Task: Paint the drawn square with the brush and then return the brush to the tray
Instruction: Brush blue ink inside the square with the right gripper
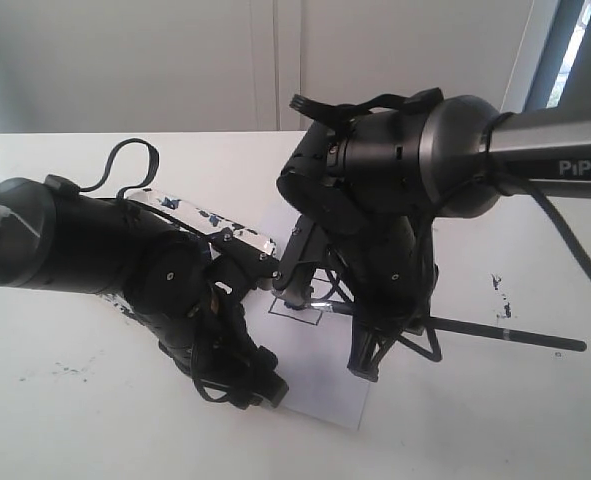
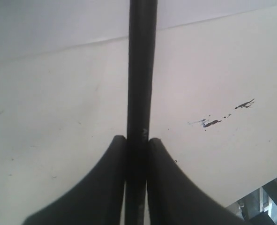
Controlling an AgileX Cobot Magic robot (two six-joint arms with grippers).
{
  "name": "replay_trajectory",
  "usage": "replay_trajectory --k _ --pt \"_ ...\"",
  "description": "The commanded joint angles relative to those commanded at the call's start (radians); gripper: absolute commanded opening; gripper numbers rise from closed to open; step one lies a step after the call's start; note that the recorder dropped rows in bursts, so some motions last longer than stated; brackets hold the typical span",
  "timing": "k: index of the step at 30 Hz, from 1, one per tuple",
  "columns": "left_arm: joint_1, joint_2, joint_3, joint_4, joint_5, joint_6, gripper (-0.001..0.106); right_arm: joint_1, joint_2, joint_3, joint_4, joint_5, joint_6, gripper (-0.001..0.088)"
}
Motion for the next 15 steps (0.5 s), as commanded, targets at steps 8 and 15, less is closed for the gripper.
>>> replay_trajectory --k 8,15 --pt "0.0 -0.01 0.0 0.0 -0.036 -0.08 0.075 0.0 0.0 0.048 -0.003 0.0 0.0 0.0" --pt "0.0 -0.035 0.012 0.017 -0.026 -0.082 0.075 0.0 0.0 0.071 -0.051 0.0 0.031 0.0"
